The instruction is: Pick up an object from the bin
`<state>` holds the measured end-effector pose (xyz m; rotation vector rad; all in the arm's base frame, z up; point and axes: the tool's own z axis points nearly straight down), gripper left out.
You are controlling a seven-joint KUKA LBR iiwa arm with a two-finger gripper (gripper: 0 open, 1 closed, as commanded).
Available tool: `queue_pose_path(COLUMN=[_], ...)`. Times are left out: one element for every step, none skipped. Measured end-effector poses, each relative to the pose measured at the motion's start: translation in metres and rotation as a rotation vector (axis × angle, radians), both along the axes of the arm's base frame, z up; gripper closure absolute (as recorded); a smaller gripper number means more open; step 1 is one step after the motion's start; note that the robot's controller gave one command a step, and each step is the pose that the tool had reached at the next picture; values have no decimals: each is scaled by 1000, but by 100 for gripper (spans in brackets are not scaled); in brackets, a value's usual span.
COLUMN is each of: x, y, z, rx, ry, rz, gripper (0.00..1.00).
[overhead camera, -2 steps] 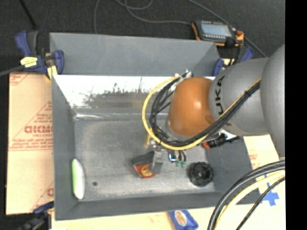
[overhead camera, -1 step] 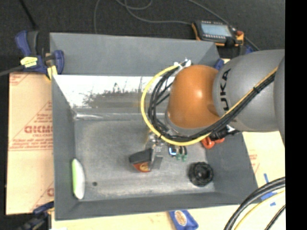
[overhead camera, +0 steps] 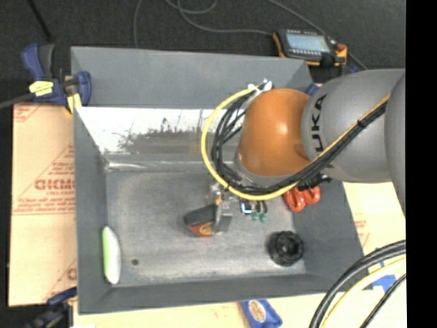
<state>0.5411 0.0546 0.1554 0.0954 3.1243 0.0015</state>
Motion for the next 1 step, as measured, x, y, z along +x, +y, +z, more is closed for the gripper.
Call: queue_pose_path(x=[-4], y=[-2], z=[15], rx=[-1], ry=[28], rz=[-8], gripper=[100])
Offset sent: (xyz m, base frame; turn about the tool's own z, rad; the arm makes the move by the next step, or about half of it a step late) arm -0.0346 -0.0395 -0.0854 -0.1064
